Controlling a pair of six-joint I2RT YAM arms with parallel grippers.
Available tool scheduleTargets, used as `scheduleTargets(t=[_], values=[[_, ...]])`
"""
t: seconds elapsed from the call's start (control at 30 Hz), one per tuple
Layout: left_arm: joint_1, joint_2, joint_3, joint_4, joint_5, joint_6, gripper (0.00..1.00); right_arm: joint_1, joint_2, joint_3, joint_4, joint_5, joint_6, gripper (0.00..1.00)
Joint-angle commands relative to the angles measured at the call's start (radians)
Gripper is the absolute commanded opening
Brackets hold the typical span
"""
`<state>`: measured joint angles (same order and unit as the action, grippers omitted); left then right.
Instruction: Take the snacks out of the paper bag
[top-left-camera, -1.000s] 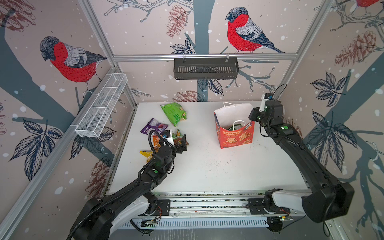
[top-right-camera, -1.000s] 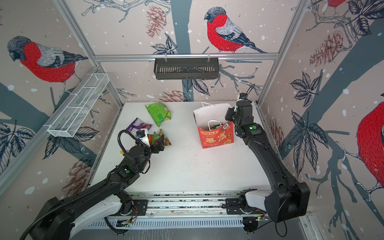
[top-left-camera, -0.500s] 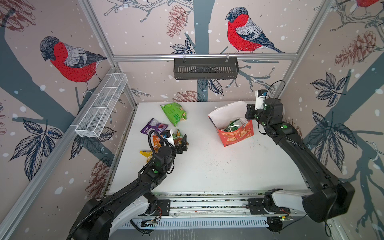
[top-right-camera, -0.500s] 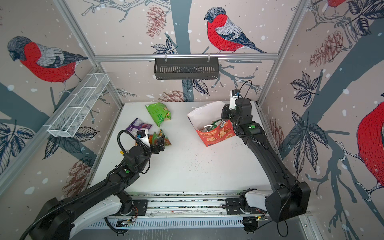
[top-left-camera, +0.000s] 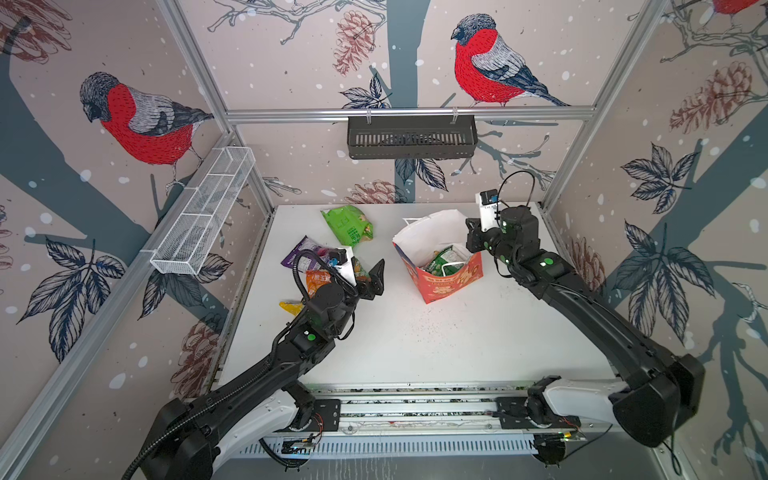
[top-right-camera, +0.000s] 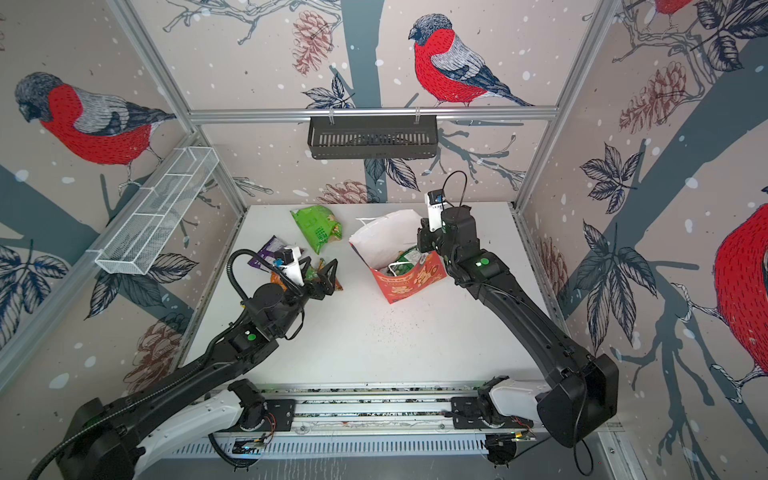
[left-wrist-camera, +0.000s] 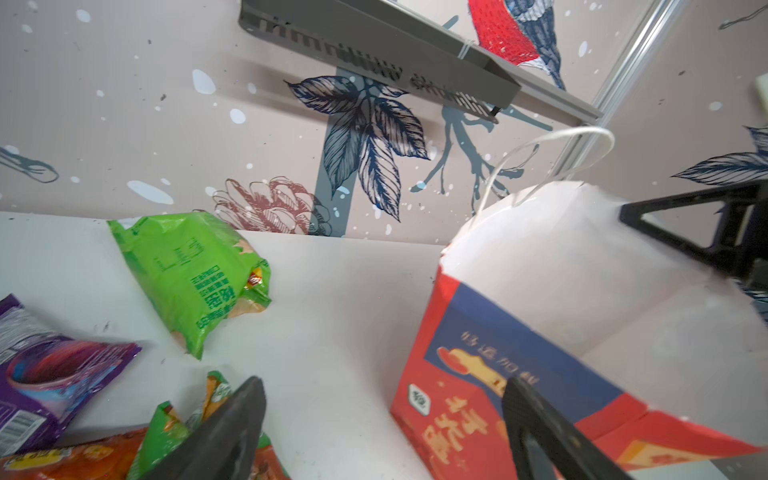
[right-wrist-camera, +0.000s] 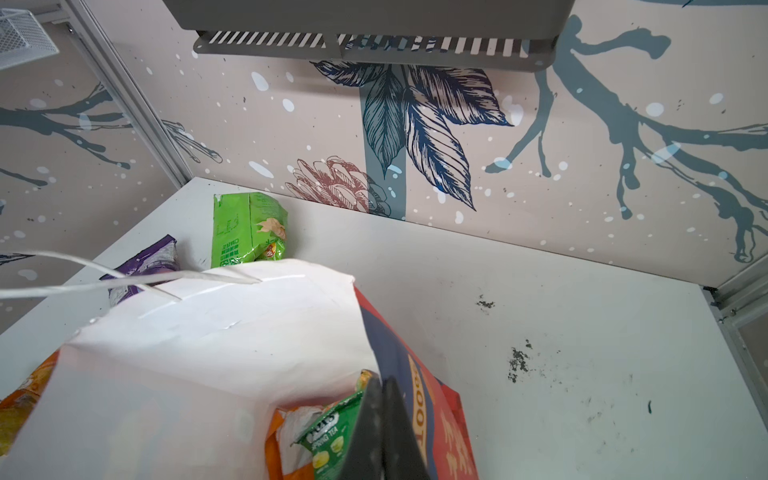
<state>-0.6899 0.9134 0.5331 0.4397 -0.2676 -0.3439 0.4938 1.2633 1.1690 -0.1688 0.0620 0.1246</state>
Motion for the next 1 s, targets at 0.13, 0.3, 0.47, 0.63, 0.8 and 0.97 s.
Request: scheduleTargets(t=[0.13,0.3,0.47,0.63,0.8,0.97], values=[[-0.041,0.050,0.197,-0.150,0.100,-0.064,0.78,0.018,-0.042,-0.049,0.113,0.039,0.012,0.00],[-0.059,0.076,0.317,-0.215,0.190,-0.062,0.73,0.026,-0.033,-0.051,0.128,0.020,0.023,0.00],[-0.121,0.163,0.459,-0.376,0.226,-0.033,0.71,0.031,-0.025,-0.048,0.147,0.013,0.025,0.00],[-0.203,0.199,0.545,-0.463,0.189,0.023,0.71,0.032,-0.003,-0.021,0.148,0.022,-0.005,0.00],[-0.214,0.197,0.660,-0.589,0.267,0.017,0.71,0.031,0.033,0.018,0.150,0.025,-0.039,0.00],[-0.223,0.263,0.865,-0.836,0.278,0.028,0.71,0.031,0.031,0.032,0.169,0.001,-0.062,0.00]])
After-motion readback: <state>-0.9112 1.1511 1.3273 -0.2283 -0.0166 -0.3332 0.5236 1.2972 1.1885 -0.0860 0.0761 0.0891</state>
